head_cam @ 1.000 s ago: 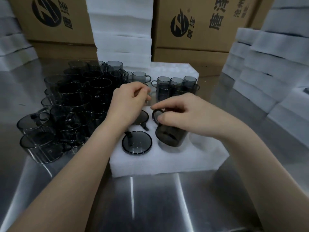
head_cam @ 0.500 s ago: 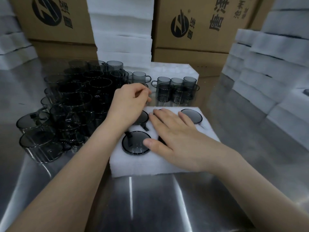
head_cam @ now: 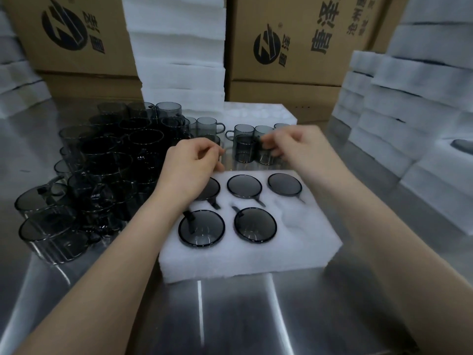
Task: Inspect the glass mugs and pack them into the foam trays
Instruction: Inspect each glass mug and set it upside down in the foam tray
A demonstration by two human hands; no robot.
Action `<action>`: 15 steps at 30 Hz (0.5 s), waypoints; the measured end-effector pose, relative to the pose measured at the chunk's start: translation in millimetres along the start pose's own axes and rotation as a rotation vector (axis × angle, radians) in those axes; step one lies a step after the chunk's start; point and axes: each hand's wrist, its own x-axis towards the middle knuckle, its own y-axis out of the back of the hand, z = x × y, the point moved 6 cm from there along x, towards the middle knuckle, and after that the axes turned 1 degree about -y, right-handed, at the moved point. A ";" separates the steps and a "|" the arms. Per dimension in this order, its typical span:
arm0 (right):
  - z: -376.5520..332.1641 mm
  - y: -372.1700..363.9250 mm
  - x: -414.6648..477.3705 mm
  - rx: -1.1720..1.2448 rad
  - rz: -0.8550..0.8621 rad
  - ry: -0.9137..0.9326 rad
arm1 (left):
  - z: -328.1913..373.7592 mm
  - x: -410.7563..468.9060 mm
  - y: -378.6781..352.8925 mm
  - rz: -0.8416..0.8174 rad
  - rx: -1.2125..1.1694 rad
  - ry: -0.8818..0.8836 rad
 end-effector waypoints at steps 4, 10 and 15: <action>50.5 -3.6 59.8 -0.357 -0.042 -0.189 | -0.7 1.3 1.6 0.004 0.010 0.003; 85.7 -26.0 86.1 -0.569 -0.202 -0.227 | -0.5 1.0 0.6 -0.009 0.023 -0.027; 80.5 -12.3 78.2 -0.504 -0.021 -0.150 | -1.4 2.6 -1.1 -0.014 0.060 -0.046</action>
